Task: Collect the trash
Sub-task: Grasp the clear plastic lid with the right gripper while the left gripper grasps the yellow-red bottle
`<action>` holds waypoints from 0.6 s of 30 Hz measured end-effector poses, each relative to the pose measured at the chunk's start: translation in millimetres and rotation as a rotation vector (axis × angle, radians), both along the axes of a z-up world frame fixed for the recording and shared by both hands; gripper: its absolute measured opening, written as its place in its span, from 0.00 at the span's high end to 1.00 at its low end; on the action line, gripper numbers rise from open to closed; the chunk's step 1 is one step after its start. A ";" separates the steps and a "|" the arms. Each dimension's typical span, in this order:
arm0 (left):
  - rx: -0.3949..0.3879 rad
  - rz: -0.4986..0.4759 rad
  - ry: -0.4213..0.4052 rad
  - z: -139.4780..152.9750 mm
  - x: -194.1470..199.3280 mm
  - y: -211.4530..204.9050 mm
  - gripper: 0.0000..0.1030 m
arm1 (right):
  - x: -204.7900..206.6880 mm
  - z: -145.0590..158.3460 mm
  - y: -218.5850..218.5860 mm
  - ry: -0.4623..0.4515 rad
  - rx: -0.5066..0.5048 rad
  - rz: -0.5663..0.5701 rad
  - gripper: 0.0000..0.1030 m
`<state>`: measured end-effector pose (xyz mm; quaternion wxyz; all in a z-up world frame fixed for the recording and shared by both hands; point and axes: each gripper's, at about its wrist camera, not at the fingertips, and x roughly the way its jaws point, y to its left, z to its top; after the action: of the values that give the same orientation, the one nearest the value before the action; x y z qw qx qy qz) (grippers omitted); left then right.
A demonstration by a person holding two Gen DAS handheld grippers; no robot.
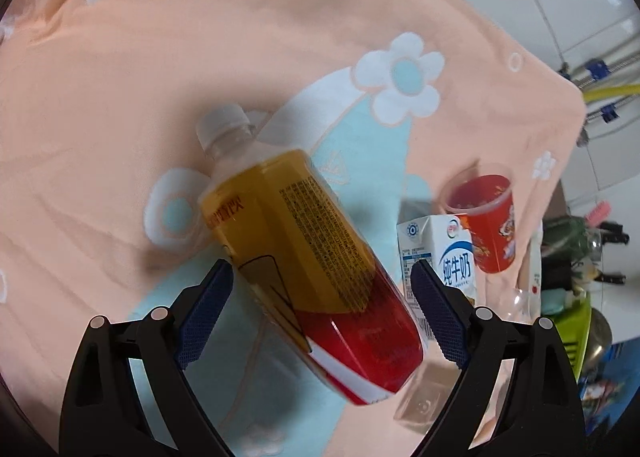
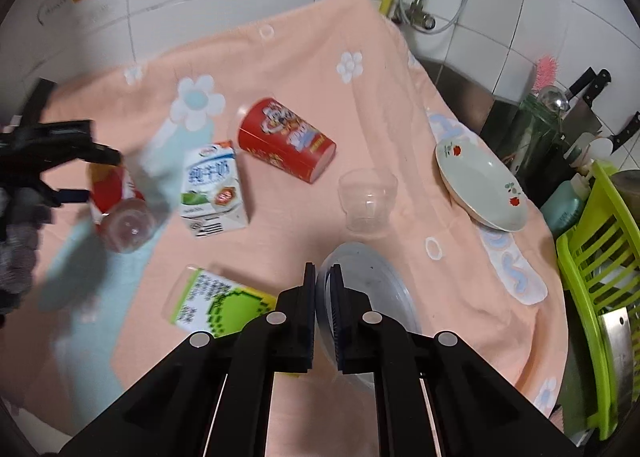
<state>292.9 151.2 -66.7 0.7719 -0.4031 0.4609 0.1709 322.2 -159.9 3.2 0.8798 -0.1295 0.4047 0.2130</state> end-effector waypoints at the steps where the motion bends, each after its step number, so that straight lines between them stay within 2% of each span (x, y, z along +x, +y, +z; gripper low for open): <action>1: -0.002 0.007 0.009 -2.1 1.9 -0.7 0.13 | -3.8 1.5 -0.6 -0.004 0.004 0.001 0.93; 9: -0.010 0.099 0.098 -18.3 10.6 -5.1 0.13 | -34.9 6.5 -14.6 -0.011 0.044 -0.004 0.93; 11: -0.014 0.103 0.082 -20.6 9.9 -5.6 0.14 | -41.7 7.5 -17.2 -0.014 0.051 -0.004 0.93; 12: -0.011 0.100 0.070 -20.2 9.3 -6.2 0.18 | -45.3 8.1 -18.6 -0.016 0.055 -0.005 0.93; 18: -0.010 0.077 0.046 -17.4 -0.7 -9.2 0.20 | -67.9 10.2 -29.5 -0.019 0.088 -0.026 0.93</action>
<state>292.2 142.1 -84.0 0.7518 -0.4203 0.4637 0.2074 254.3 -189.4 13.4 0.8911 -0.0872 0.3884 0.2179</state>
